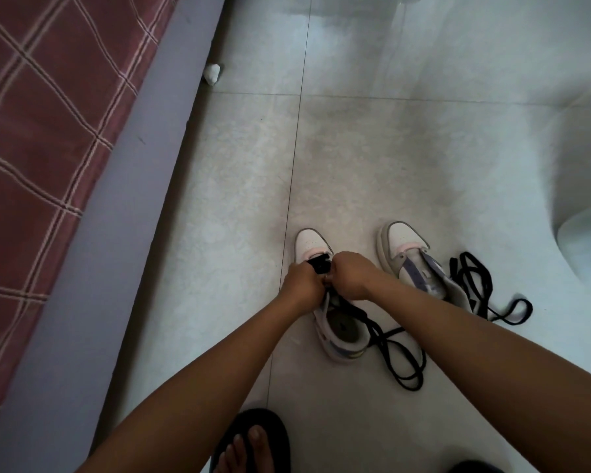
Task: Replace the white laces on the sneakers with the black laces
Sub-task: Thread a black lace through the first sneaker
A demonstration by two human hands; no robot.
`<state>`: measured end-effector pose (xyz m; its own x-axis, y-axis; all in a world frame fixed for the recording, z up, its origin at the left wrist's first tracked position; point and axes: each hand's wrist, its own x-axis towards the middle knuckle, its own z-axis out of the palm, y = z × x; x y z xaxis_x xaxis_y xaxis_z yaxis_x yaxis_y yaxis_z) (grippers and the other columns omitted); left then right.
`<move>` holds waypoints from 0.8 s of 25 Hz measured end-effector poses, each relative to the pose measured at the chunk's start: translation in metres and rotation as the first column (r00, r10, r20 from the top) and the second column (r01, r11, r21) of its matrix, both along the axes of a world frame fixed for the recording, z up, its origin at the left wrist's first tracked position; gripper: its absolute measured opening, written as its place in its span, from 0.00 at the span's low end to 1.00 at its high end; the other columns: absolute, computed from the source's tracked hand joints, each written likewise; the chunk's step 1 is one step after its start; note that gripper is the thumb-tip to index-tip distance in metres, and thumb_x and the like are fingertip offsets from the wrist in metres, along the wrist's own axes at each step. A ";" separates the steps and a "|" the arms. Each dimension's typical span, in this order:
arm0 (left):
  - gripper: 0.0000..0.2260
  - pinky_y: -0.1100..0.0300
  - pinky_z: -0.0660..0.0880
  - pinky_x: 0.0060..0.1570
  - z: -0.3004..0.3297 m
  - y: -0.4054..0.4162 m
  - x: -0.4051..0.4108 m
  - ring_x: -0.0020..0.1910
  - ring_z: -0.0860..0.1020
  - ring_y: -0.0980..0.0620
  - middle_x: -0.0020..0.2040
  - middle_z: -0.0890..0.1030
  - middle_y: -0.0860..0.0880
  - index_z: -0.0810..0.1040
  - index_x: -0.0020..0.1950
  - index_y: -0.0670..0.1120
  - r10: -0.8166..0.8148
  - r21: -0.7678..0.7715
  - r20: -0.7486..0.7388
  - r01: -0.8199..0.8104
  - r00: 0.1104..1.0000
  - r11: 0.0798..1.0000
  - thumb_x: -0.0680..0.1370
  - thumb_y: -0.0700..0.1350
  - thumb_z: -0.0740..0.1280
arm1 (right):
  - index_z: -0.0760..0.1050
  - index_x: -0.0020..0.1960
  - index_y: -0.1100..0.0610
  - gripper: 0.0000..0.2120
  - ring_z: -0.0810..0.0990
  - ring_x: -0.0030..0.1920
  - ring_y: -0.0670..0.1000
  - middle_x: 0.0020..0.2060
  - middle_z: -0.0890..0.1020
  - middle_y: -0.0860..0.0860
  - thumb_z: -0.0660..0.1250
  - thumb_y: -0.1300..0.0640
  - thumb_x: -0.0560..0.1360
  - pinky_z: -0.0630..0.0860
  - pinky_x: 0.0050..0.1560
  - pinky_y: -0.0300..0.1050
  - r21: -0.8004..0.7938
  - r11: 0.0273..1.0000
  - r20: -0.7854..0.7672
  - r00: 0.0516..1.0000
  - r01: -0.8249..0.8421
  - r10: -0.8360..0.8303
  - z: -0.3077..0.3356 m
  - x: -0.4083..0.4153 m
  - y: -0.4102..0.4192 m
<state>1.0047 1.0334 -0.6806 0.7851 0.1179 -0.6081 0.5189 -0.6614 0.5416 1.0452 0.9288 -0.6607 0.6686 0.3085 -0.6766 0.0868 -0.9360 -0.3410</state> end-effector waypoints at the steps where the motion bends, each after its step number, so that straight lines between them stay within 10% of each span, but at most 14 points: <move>1: 0.11 0.56 0.72 0.42 0.001 0.005 -0.001 0.51 0.78 0.41 0.54 0.78 0.36 0.76 0.55 0.34 -0.022 -0.035 -0.002 0.022 1.000 0.999 0.79 0.39 0.60 | 0.73 0.41 0.61 0.09 0.75 0.41 0.55 0.39 0.76 0.58 0.61 0.59 0.79 0.66 0.36 0.42 0.060 0.997 -0.066 0.997 0.054 -0.050 -0.001 0.001 -0.005; 5: 0.15 0.61 0.63 0.30 0.000 0.022 -0.010 0.29 0.68 0.55 0.32 0.72 0.48 0.67 0.34 0.45 -0.113 -0.090 0.068 0.119 0.991 0.989 0.80 0.44 0.60 | 0.67 0.38 0.58 0.12 0.67 0.33 0.49 0.32 0.69 0.54 0.57 0.64 0.81 0.67 0.36 0.41 0.340 0.622 -0.623 0.665 0.705 -0.413 -0.016 -0.018 -0.032; 8: 0.16 0.65 0.63 0.28 -0.008 0.022 -0.021 0.28 0.66 0.58 0.29 0.68 0.51 0.66 0.32 0.48 -0.106 -0.164 0.079 0.118 0.991 0.979 0.80 0.45 0.61 | 0.67 0.38 0.58 0.13 0.67 0.33 0.48 0.32 0.68 0.54 0.56 0.66 0.80 0.68 0.38 0.42 0.316 0.440 -0.741 0.508 0.841 -0.439 -0.025 -0.036 -0.042; 14: 0.11 0.64 0.65 0.31 -0.014 0.015 -0.023 0.36 0.73 0.53 0.42 0.74 0.45 0.72 0.40 0.44 -0.160 0.004 0.129 0.161 0.979 0.987 0.78 0.50 0.64 | 0.68 0.35 0.56 0.16 0.68 0.29 0.46 0.30 0.73 0.52 0.66 0.49 0.76 0.64 0.28 0.32 0.264 0.934 -0.044 0.971 0.239 -0.236 -0.013 -0.031 -0.030; 17: 0.09 0.59 0.67 0.41 -0.010 0.008 -0.018 0.48 0.74 0.44 0.52 0.71 0.43 0.72 0.53 0.42 -0.379 0.113 0.028 0.374 0.925 0.921 0.80 0.47 0.58 | 0.64 0.34 0.53 0.16 0.68 0.29 0.44 0.30 0.71 0.48 0.64 0.52 0.78 0.63 0.28 0.33 0.180 0.977 -0.068 0.992 0.114 -0.103 -0.011 -0.027 -0.025; 20: 0.05 0.62 0.65 0.34 -0.002 0.014 -0.010 0.41 0.72 0.49 0.43 0.71 0.47 0.70 0.44 0.44 -0.345 -0.063 0.127 0.354 0.930 0.933 0.79 0.42 0.60 | 0.66 0.36 0.54 0.13 0.68 0.30 0.47 0.32 0.71 0.52 0.61 0.59 0.79 0.68 0.33 0.39 0.327 0.854 -0.309 0.900 0.405 -0.308 -0.014 -0.024 -0.028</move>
<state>0.9952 1.0471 -0.6826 0.8307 -0.2232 -0.5100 0.1961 -0.7400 0.6434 1.0209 0.9010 -0.6751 0.6160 0.3411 -0.7100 -0.3566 -0.6830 -0.6375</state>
